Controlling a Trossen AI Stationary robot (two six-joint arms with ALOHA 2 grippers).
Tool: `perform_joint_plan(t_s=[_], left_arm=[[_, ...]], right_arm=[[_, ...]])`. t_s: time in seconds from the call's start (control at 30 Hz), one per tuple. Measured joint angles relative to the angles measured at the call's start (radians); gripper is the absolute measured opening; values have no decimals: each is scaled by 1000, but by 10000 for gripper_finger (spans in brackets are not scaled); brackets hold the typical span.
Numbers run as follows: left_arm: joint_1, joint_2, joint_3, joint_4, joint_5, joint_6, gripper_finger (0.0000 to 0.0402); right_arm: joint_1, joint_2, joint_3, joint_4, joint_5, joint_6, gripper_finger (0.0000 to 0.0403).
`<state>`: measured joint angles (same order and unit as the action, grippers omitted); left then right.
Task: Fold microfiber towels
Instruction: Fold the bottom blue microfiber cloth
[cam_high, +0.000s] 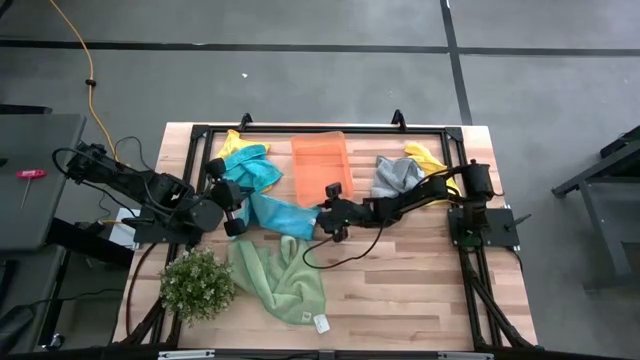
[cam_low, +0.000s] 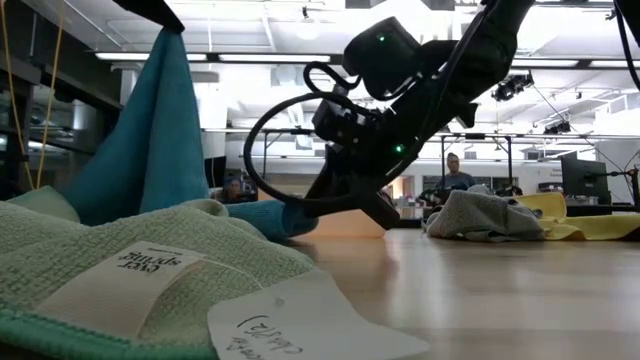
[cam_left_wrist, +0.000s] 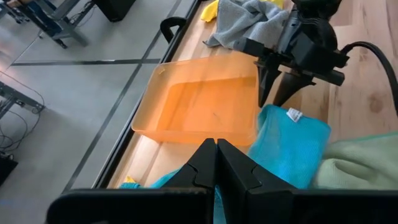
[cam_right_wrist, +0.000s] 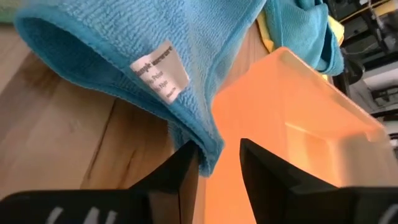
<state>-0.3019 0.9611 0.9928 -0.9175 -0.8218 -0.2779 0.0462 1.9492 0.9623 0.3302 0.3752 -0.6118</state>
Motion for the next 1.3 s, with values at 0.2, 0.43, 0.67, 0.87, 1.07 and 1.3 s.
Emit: perform_joint_plan(t_s=[0.2, 0.43, 0.67, 0.87, 1.07, 1.3], left_arm=[[0, 0, 0, 0, 1, 0, 0], [0, 0, 0, 0, 2, 0, 0], [0, 0, 0, 0, 2, 0, 0], [0, 0, 0, -1, 2, -8, 0], [0, 0, 0, 0, 2, -11, 0], [0, 0, 0, -1, 1, -11, 0]], right_arm=[[16, -11, 0, -8, 19, -25, 108], [28, -61, 0, -71, 106, -61, 108], [26, -68, 0, -71, 43, 6, 108], [4, -65, 0, -81, -29, 67, 108], [-25, -65, 0, -85, -93, 135, 108], [-27, -54, 0, -78, -108, 180, 108]])
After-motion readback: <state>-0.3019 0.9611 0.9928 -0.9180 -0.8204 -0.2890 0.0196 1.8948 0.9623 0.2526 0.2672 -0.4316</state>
